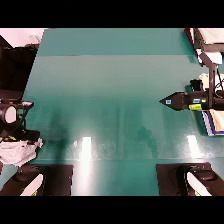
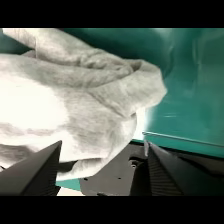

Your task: Fold the shirts.

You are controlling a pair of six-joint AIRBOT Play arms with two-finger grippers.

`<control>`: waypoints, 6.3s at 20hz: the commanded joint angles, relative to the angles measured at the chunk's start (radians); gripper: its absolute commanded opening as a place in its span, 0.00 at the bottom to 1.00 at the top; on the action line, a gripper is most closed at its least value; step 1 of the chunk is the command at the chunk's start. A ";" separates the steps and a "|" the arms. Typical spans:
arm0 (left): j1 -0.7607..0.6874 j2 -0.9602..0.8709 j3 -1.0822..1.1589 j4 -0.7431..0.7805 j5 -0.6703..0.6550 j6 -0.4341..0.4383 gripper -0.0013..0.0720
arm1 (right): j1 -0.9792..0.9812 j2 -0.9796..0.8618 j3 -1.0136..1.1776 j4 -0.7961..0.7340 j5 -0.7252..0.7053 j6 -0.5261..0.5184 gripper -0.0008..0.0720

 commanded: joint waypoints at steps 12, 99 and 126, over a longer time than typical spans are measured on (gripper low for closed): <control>0.000 0.001 0.415 -0.164 0.058 0.104 0.05 | 0.001 0.001 0.000 0.003 -0.002 -0.001 0.03; -0.276 -0.305 0.725 -0.550 0.090 0.374 0.05 | 0.306 -0.406 0.204 -0.321 -0.175 0.072 0.03; -0.305 -0.562 1.198 -0.484 0.121 0.349 0.05 | 0.240 -0.558 0.879 -0.391 0.041 0.146 0.03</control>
